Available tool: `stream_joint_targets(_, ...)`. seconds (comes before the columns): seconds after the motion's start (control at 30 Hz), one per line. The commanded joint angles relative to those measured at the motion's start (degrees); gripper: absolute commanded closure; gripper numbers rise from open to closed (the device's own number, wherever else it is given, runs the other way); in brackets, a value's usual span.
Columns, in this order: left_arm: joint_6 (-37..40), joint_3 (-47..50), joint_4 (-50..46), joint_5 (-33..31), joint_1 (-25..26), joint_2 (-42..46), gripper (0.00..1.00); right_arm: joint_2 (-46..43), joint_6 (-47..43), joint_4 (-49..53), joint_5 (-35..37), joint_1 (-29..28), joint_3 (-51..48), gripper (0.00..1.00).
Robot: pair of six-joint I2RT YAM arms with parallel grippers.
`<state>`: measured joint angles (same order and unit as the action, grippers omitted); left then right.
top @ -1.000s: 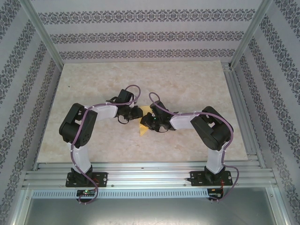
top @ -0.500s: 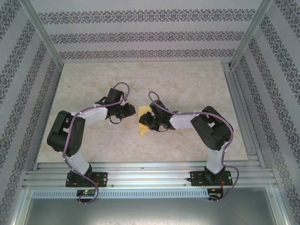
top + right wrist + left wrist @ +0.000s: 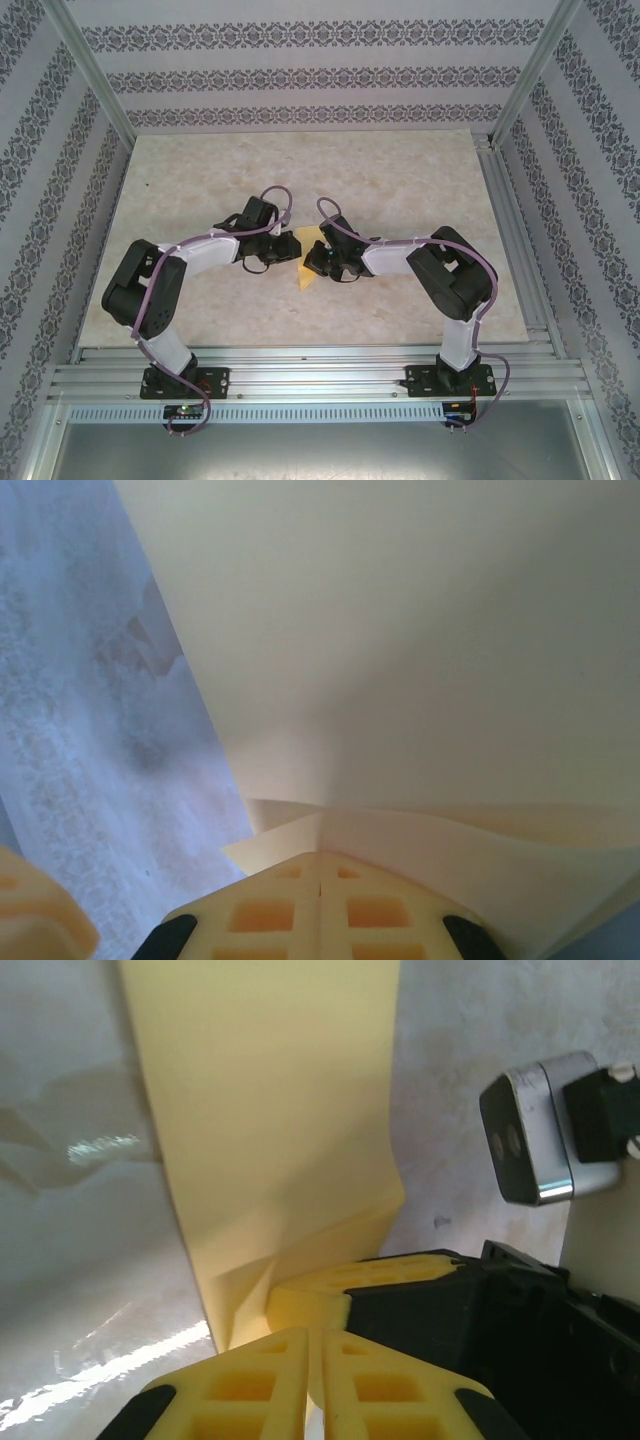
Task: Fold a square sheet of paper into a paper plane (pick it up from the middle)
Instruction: Third fold the triangle at the center of the table.
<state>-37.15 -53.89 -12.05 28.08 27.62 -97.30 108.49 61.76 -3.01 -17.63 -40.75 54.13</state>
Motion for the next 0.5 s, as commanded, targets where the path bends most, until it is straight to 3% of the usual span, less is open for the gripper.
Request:
stream_joint_targets(0.0, 0.5, 1.0, 0.7, 0.9, 1.1, -1.5, 0.90, 1.4, -0.5, 2.0, 1.8, 0.0, -0.5, 1.00)
stream_joint_targets(0.23, -0.1, 0.8, 1.1, -0.7, 1.2, -3.8, 0.97, 1.5, -0.4, 1.8, 1.7, 0.0, -0.7, 1.00)
stream_joint_targets(0.47, -0.4, -0.2, 1.7, -1.2, 1.4, -6.2, 0.98, 1.6, -0.4, 1.6, 1.7, -0.1, -0.5, 1.00)
